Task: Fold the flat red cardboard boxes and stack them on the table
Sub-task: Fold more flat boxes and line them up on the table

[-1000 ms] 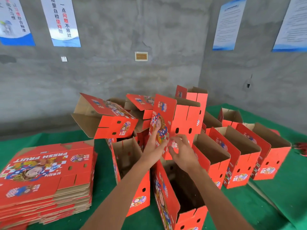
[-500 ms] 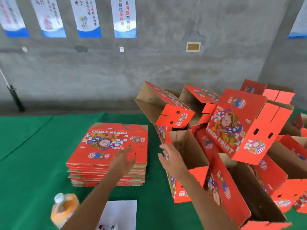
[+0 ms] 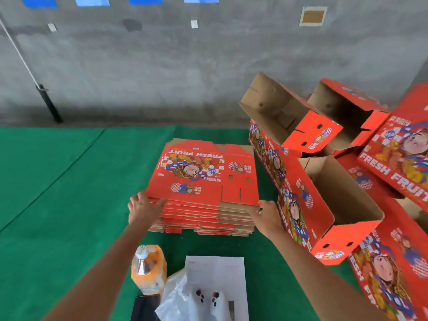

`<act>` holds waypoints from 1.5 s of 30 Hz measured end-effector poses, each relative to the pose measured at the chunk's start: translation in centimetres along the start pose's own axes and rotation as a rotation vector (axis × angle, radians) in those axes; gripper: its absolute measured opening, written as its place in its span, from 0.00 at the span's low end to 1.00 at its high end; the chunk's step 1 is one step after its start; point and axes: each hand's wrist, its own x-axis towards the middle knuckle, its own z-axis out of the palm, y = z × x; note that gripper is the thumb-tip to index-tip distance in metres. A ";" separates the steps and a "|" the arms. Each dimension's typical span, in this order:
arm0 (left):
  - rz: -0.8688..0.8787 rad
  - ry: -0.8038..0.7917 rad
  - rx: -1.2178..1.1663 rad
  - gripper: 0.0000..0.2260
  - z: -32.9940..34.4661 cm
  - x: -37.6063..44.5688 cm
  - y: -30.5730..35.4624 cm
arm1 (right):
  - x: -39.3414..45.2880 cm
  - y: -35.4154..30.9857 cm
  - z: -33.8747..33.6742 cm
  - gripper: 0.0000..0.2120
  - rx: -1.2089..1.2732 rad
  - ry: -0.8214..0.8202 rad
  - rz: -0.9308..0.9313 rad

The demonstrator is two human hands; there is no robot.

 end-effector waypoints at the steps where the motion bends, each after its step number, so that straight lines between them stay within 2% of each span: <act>1: -0.020 0.013 -0.007 0.35 -0.2 0.8 -0.2 | 0.7 -0.2 0.2 0.14 0.024 0.022 0.032; 6: -0.013 -0.079 -0.234 0.20 -1.2 3.9 -0.4 | 2.7 -1.0 0.4 0.21 0.171 0.034 0.170; 9: -0.004 -0.053 -0.205 0.15 -1.7 3.9 -0.6 | 2.8 -0.8 0.0 0.27 0.260 0.066 0.212; 14: 0.048 0.063 -0.138 0.12 -2.9 1.9 -0.7 | 1.2 -0.6 -1.3 0.21 0.273 0.068 0.180; 19: 0.007 0.053 -0.115 0.16 -3.9 -0.6 -0.7 | -0.7 -1.5 -2.7 0.18 0.337 0.123 0.242; 20: -0.014 0.029 -0.118 0.16 -4.2 -1.1 -0.6 | -0.9 -2.0 -3.3 0.17 0.468 0.095 0.292; 22: -0.063 -0.055 -0.047 0.20 -5.0 -2.3 0.0 | -1.6 -3.4 -4.6 0.10 0.843 -0.029 0.368; 24: -0.116 -0.139 0.119 0.29 -5.8 -4.0 1.0 | -2.6 -5.6 -6.3 0.05 1.013 -0.122 0.294; 26: -0.082 -0.173 0.200 0.37 -6.8 -6.2 3.0 | -3.9 -8.6 -7.7 0.08 0.986 -0.134 0.137; 28: 0.077 -0.225 0.018 0.33 -8.5 -8.7 6.2 | -6.1 -12.2 -8.9 0.11 0.858 -0.053 -0.049; 30: 0.269 -0.311 -0.332 0.24 -10.8 -11.8 10.1 | -8.6 -15.7 -9.7 0.14 0.724 0.052 -0.270; 33: 0.548 -0.374 -0.577 0.23 -15.3 -16.1 15.4 | -12.9 -19.4 -9.7 0.15 0.640 0.081 -0.596; 34: 0.569 -0.360 -0.619 0.24 -16.8 -17.1 16.6 | -14.3 -20.0 -9.5 0.15 0.633 0.075 -0.692; 37: 0.554 -0.265 -0.727 0.13 -20.3 -19.1 18.3 | -17.5 -21.0 -9.5 0.16 0.588 0.074 -0.890; 39: 0.572 -0.165 -0.770 0.13 -21.7 -20.2 18.3 | -18.3 -20.8 -9.7 0.12 0.526 0.022 -0.950; 41: 0.569 -0.070 -0.836 0.16 -22.9 -21.7 17.7 | -18.1 -19.5 -9.8 0.12 0.466 -0.093 -0.910; 42: 0.545 -0.062 -0.918 0.16 -23.4 -22.2 17.1 | -17.5 -18.5 -10.0 0.14 0.434 -0.080 -0.872; 45: 0.402 -0.180 -1.208 0.15 -24.4 -23.0 14.4 | -14.8 -14.5 -11.4 0.17 0.365 0.101 -0.636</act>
